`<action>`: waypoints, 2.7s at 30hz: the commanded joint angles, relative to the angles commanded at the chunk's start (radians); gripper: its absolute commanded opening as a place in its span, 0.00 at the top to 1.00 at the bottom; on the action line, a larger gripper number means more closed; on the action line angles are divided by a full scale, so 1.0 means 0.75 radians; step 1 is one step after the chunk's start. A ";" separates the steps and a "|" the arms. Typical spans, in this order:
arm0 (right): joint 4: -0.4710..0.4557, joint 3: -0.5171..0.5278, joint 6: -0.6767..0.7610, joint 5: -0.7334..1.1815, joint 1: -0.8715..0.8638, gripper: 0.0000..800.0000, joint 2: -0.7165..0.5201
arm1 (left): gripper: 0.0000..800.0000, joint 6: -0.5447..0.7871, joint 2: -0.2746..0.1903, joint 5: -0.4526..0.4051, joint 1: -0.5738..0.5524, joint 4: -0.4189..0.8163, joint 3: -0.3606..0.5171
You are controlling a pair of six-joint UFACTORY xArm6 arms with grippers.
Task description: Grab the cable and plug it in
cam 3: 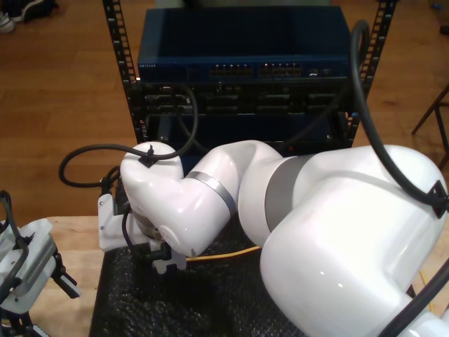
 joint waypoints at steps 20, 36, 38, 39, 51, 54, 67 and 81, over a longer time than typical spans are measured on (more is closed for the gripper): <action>-0.002 0.006 0.002 0.000 0.025 0.82 0.000 | 0.00 0.000 -0.002 0.002 0.000 0.000 0.000; 0.002 0.010 0.016 0.006 0.027 0.99 -0.031 | 0.00 -0.004 -0.002 0.010 0.000 -0.002 0.006; 0.004 0.012 0.012 0.008 0.016 0.99 -0.051 | 0.00 -0.004 0.000 0.010 0.000 -0.002 0.002; 0.006 0.012 0.008 0.010 0.010 0.99 -0.061 | 0.00 -0.006 0.000 0.012 0.000 -0.002 0.002; 0.023 0.119 -0.055 0.063 -0.172 0.99 -0.291 | 0.00 -0.106 0.002 0.020 -0.131 -0.049 -0.037; 0.057 0.145 -0.084 0.098 -0.211 0.99 -0.348 | 0.00 -0.172 0.004 0.020 -0.203 -0.098 -0.055; 0.501 0.194 -0.407 0.329 -0.495 0.99 -0.542 | 0.00 -0.409 0.059 0.041 -0.507 -0.315 -0.235; 0.728 0.256 -0.575 0.495 -0.614 0.99 -0.779 | 0.00 -0.434 0.160 0.025 -0.626 -0.704 -0.346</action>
